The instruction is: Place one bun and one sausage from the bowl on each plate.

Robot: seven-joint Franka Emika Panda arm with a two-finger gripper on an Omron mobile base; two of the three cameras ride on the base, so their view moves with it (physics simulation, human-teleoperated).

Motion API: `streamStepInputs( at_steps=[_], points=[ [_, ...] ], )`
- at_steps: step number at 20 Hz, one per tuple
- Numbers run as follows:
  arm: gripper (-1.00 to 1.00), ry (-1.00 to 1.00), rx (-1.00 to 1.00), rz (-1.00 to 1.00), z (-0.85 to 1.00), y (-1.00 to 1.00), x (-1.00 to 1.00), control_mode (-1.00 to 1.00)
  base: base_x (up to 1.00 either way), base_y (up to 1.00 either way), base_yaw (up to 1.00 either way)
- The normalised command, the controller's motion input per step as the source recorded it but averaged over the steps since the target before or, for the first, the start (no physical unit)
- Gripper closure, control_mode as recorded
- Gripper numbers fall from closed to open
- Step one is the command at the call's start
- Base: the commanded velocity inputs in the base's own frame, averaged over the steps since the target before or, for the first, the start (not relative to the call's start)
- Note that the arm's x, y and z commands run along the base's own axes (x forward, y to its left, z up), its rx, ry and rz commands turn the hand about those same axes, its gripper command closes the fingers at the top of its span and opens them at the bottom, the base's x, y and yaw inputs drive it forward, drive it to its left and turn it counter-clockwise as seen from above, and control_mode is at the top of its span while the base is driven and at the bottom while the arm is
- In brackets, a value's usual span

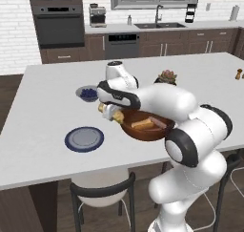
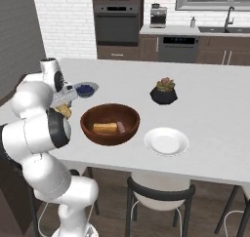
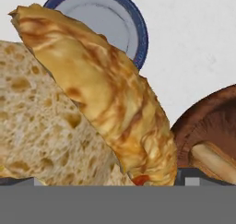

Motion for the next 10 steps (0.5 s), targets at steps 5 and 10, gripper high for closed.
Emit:
streamStepInputs(
  at_steps=[5,10],
  points=[
    [1.0,0.07,0.0,0.01,-0.52,1.0,0.02,-1.0,0.0,0.0,0.0],
    [1.0,0.24,-0.02,0.04,-0.65,0.73,0.37,-1.0,0.0,0.0,0.0]
  ],
)
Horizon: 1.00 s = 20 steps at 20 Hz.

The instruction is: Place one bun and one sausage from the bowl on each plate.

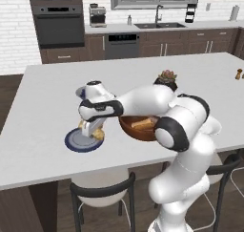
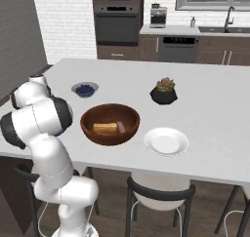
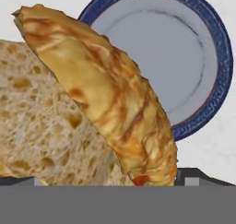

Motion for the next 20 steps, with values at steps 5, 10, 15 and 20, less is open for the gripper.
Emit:
streamStepInputs(
  at_steps=[5,10,15,20],
  points=[
    [1.0,0.09,0.0,0.0,-0.48,0.31,0.87,-1.0,0.0,0.0,0.0],
    [-1.0,0.01,0.0,0.0,-0.19,0.21,0.64,-1.0,0.0,0.0,0.0],
    [-1.0,0.01,-0.01,-0.01,0.0,-0.01,-0.09,-1.0,0.0,0.0,0.0],
    [-1.0,0.0,0.0,-0.05,0.0,-0.31,-0.73,-1.0,0.0,0.0,0.0]
  ],
)
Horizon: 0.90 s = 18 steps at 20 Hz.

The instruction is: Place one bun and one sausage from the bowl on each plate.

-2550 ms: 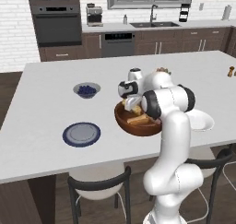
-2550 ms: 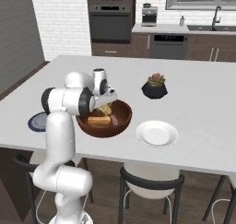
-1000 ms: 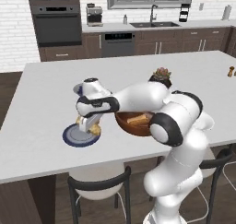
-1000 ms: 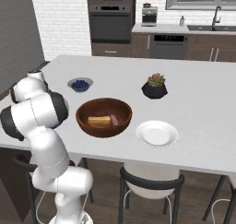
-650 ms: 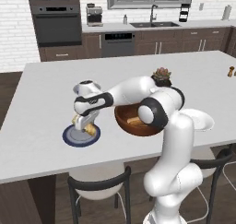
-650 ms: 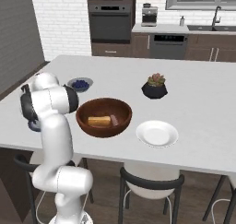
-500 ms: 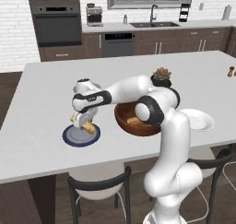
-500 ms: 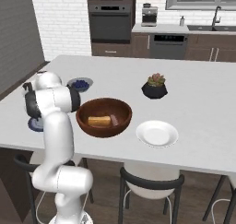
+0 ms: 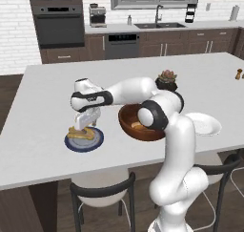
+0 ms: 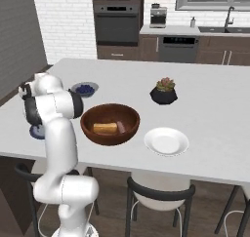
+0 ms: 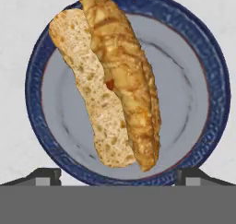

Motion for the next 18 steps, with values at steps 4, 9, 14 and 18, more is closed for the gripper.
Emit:
streamStepInputs(
  at_steps=[4,9,14,18],
  points=[
    [-1.0,-0.02,0.14,-0.21,0.45,-0.96,-0.86,-1.0,0.0,0.0,0.0],
    [-1.0,0.0,0.23,-0.42,0.78,-1.0,-0.25,-1.0,0.0,0.0,0.0],
    [-1.0,-0.01,0.18,-0.41,0.62,-1.0,-0.12,-1.0,0.0,0.0,0.0],
    [-1.0,0.02,0.11,-0.47,0.55,-1.0,-0.12,-1.0,0.0,0.0,0.0]
  ],
)
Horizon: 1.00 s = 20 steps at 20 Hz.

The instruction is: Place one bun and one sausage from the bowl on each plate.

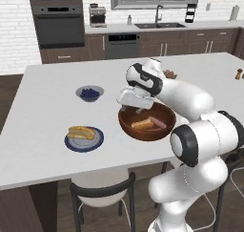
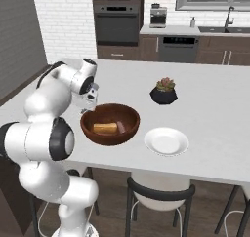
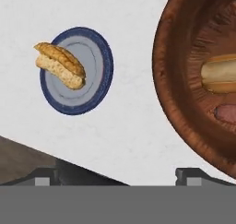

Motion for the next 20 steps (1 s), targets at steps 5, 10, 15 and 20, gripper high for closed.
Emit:
streamStepInputs(
  at_steps=[5,10,15,20],
  points=[
    [-1.0,0.4,0.11,-0.65,0.14,-1.0,0.04,-1.0,0.0,0.0,0.0],
    [-1.0,0.5,-0.01,-0.79,-0.28,-0.74,0.09,-1.0,0.0,0.0,0.0],
    [-1.0,0.38,-0.2,-0.52,-0.67,-0.22,0.39,-1.0,0.0,0.0,0.0],
    [-1.0,0.14,-0.18,-0.27,-0.2,0.56,0.9,-1.0,0.0,0.0,0.0]
  ],
)
